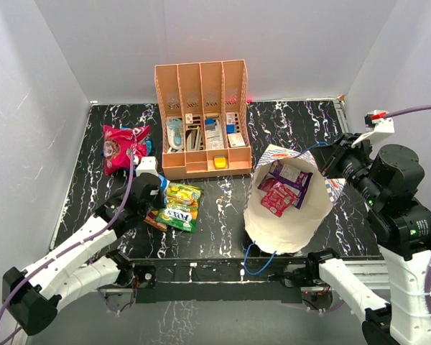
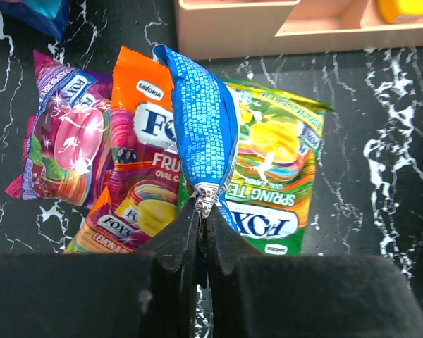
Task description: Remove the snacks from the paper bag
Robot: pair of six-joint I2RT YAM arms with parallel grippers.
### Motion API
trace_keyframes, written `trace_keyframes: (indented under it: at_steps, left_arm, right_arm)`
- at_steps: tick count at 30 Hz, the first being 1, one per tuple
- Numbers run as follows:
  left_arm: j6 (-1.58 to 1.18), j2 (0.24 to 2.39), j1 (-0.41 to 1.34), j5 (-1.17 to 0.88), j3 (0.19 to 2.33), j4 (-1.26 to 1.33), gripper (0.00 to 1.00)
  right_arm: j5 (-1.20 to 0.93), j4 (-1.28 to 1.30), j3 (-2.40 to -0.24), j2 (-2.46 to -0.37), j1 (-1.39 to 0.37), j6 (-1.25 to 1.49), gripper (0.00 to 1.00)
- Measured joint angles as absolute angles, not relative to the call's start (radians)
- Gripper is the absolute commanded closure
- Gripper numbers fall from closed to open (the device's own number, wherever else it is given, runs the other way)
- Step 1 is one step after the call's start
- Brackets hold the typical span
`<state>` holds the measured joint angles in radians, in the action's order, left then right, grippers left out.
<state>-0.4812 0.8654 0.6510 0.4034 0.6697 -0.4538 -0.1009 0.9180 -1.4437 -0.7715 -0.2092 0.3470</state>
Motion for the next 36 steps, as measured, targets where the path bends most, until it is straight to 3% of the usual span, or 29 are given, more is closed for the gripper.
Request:
trace_keyframes:
  at_steps: [10,11,16,21,30,36]
  left_arm:
    - [-0.415,0.877,0.610,0.358,0.603,-0.382,1.00]
    - [-0.416,0.884,0.610,0.360,0.602,-0.380,0.97]
    - [-0.436,0.953,0.610,0.401,0.604,-0.385,0.61]
    - [-0.462,0.983,0.610,0.411,0.626,-0.432,0.41]
    - [-0.427,0.858,0.609,0.328,0.744,-0.463,0.19]
    - [-0.363,0.864,0.608,0.128,0.885,-0.393,0.15]
  right_arm:
    - [-0.101,0.921,-1.444,-0.772,-0.209,0.347,0.92]
    - [-0.101,0.921,-1.444,-0.772,-0.209,0.347,0.92]
    - [-0.101,0.921,-1.444,-0.772,-0.209,0.348,0.92]
    - [-0.106,0.919,-1.444,-0.775,-0.209,0.351,0.92]
    - [-0.135,0.899,-1.451,-0.823,-0.209,0.351,0.92]
    - [-0.142,0.885,-1.449,-0.824,-0.209,0.358,0.92]
